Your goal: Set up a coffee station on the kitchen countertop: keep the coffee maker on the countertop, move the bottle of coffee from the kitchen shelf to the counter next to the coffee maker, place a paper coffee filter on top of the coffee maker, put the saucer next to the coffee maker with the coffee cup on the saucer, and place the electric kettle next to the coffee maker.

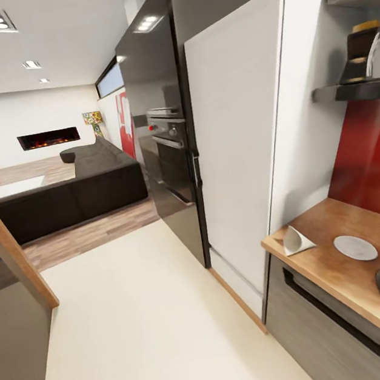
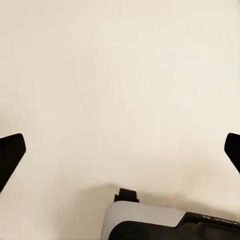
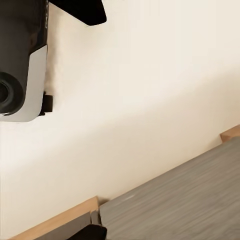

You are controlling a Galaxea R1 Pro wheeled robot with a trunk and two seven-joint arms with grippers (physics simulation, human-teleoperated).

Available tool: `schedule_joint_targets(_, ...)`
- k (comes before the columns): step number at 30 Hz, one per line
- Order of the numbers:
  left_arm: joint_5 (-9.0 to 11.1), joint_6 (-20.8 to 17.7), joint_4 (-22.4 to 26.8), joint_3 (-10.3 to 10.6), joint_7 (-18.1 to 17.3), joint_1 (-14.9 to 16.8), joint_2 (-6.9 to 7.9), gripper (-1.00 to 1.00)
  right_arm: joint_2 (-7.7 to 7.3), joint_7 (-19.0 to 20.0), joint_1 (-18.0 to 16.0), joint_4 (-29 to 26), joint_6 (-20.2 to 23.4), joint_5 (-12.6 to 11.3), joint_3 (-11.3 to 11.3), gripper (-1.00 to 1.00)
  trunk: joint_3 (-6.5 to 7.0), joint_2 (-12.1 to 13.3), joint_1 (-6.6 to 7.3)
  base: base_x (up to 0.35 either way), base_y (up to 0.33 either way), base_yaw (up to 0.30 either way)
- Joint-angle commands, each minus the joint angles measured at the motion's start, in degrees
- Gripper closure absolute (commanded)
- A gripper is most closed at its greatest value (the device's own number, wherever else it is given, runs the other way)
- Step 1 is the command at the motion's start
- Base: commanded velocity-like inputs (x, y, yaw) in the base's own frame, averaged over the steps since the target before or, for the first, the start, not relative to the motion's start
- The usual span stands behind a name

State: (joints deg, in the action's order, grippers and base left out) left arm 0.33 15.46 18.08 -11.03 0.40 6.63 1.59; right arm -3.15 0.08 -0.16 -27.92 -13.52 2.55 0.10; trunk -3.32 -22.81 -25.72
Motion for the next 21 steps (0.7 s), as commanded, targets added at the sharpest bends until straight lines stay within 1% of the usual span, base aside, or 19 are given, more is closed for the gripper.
schedule_joint_targets(1,0.0,0.2,-0.1,0.0,0.0,0.1,0.0,-1.0,-0.01,0.0,0.0,0.0,-0.1,0.2,0.0,-1.0,-0.12,-0.1,-0.06,0.308,0.187,0.0)
schedule_joint_targets(21,0.1,0.2,0.0,0.0,0.0,0.1,0.0,-1.0,-0.01,0.0,0.0,-0.1,-0.2,0.2,-0.1,-1.0,-0.12,-0.1,-0.06,0.299,0.207,0.0)
